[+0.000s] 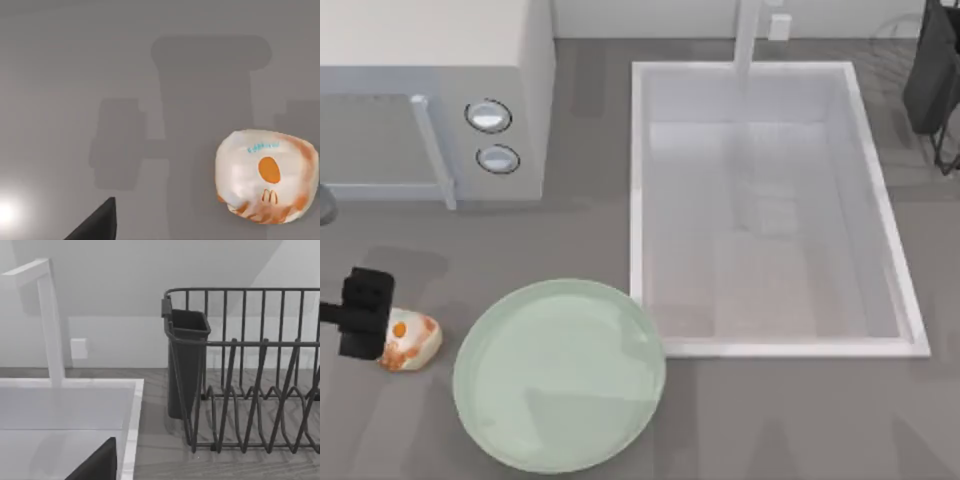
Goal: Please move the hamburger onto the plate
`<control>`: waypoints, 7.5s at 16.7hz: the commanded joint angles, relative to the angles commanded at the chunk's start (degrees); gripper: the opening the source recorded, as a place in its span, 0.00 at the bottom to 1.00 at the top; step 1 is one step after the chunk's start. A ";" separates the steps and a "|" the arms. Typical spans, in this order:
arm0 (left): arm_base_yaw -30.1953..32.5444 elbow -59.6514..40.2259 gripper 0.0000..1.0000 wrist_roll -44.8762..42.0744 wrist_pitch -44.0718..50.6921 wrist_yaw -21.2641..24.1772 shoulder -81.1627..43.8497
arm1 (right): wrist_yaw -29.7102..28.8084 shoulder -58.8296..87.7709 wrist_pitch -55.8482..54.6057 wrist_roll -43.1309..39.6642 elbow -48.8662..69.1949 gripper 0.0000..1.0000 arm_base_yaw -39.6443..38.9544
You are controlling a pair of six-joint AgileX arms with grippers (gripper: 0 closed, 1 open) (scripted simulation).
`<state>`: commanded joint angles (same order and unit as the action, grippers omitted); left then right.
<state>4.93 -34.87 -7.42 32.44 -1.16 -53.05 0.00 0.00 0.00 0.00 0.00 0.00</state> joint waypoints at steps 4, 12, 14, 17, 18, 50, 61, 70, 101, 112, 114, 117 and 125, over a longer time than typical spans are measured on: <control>2.10 -14.83 1.00 -2.27 11.15 0.28 -24.56 | 0.00 0.00 0.00 0.00 0.00 1.00 0.00; 3.87 -30.36 1.00 -4.29 23.03 1.27 -46.66 | 0.00 0.00 0.00 0.00 0.00 1.00 0.00; 3.87 -30.47 1.00 -4.31 23.11 1.27 -46.79 | 0.00 0.00 0.00 0.00 0.00 1.00 0.00; 3.58 -30.29 1.00 -4.26 22.97 1.23 -46.61 | 0.00 0.00 0.00 0.00 0.00 1.00 0.00; 3.61 -30.16 1.00 -4.29 22.79 1.24 -46.71 | 0.00 0.00 0.00 0.00 0.00 1.00 0.00; 3.79 -21.17 0.00 -4.53 4.81 1.31 -55.78 | 0.00 0.00 0.00 0.00 0.00 1.00 0.00; 3.82 -29.97 0.00 -4.30 20.84 1.60 -48.17 | 0.00 0.00 0.00 0.00 0.00 1.00 0.00; 3.78 -36.42 0.00 -4.22 30.38 1.54 -43.70 | 0.00 0.00 0.00 0.00 0.00 1.00 0.00; 35.15 -29.12 0.00 173.42 40.53 0.13 -52.75 | 0.00 0.00 0.00 0.00 0.00 1.00 0.00; 33.78 -37.45 0.00 219.12 31.74 1.60 -49.99 | 0.00 0.00 0.00 0.00 0.00 1.00 0.00; 33.38 -38.47 0.00 222.42 30.65 1.69 -49.54 | 0.00 0.00 0.00 0.00 0.00 1.00 0.00; 33.19 -38.94 0.00 223.81 30.15 1.72 -49.32 | 0.00 0.00 0.00 0.00 0.00 1.00 0.00; 33.25 -36.36 0.00 223.59 26.25 1.76 -50.71 | 0.00 0.00 0.00 0.00 0.00 1.00 0.00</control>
<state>38.17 -71.23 216.18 58.69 0.60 -103.76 0.00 0.00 0.00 0.00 0.00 0.00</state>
